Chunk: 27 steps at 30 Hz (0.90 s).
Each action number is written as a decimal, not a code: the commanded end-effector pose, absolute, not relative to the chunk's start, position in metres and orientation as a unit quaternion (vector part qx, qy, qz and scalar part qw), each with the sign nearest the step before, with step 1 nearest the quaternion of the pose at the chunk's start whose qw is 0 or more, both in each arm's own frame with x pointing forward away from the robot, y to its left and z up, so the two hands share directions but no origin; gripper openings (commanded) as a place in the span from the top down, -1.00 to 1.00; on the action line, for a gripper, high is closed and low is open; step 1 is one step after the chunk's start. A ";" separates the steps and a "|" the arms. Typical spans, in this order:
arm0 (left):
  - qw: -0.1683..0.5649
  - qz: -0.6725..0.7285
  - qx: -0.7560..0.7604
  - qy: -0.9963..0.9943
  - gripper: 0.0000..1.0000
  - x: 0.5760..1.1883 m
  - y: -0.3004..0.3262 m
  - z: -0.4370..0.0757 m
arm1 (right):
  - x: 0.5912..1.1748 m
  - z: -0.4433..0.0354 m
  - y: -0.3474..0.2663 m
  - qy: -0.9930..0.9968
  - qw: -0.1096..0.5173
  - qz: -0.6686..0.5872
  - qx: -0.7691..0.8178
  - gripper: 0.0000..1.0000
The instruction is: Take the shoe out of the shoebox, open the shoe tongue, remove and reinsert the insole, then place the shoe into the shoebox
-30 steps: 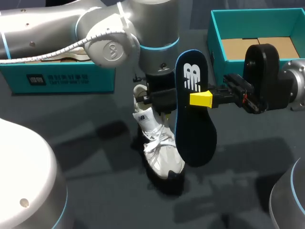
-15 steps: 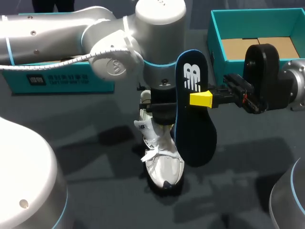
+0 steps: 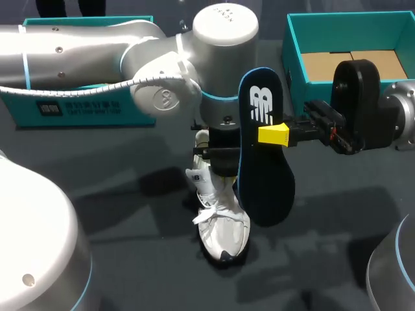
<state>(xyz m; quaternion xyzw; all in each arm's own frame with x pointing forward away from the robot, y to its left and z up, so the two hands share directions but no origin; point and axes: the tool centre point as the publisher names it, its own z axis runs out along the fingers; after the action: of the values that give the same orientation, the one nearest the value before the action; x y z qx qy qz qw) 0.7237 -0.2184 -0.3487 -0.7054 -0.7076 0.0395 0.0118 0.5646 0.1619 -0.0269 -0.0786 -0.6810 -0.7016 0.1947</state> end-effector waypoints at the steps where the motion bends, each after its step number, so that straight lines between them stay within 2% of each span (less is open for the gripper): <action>1: 0.018 0.040 -0.707 -0.706 1.00 0.727 -0.227 -0.358 | 0.563 -0.027 0.162 -0.681 0.194 -0.701 -0.080 1.00; 27: 0.040 0.031 -0.727 -0.685 1.00 0.728 -0.244 -0.386 | 0.563 -0.027 0.162 -0.681 0.194 -0.701 -0.080 1.00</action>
<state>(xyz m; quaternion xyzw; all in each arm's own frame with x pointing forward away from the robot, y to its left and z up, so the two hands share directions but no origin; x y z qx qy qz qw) 0.7264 -0.2409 -0.3831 -0.7264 -0.6856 0.0303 0.0376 0.5646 0.1619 -0.0269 -0.0785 -0.6810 -0.7016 0.1947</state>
